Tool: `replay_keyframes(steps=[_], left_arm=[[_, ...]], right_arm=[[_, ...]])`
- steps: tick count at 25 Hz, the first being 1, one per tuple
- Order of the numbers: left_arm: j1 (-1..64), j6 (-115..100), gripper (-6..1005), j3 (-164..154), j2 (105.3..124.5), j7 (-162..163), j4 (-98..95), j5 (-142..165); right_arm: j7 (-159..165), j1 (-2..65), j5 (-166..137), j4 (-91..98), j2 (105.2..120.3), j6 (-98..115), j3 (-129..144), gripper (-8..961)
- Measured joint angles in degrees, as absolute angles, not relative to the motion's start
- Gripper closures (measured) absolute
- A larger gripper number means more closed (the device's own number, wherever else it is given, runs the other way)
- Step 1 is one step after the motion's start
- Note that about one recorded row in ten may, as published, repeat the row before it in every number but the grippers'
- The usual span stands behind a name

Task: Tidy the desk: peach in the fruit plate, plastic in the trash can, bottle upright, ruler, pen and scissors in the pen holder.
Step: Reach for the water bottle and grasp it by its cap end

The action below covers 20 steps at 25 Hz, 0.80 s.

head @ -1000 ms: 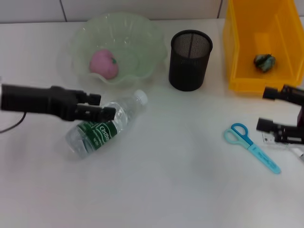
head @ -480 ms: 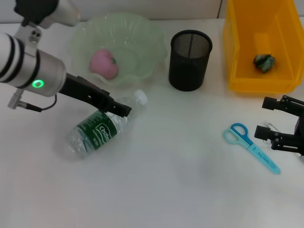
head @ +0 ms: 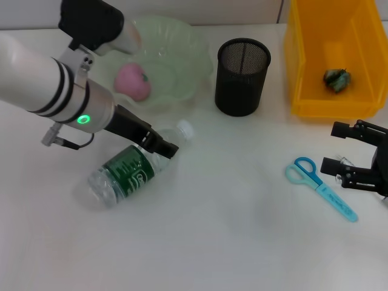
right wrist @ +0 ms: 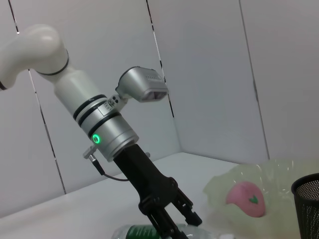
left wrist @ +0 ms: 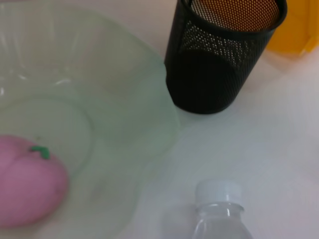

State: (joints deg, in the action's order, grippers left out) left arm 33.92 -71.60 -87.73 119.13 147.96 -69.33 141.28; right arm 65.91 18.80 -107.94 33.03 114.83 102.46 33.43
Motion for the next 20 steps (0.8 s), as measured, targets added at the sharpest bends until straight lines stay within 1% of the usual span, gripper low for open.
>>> replay_keyframes(steps=[18, 20], left_arm=[[37.05, -61.28, 235, -102.75, 119.18, 153.34, -65.92, 141.35], [37.48, -60.05, 301, -103.81, 119.18, 153.45, -64.78, 141.35]], right_arm=[[65.22, 18.81, -107.93, 32.61, 114.98, 101.88, 33.39, 142], [65.22, 18.84, -107.93, 32.61, 115.03, 101.82, 33.4, 144]])
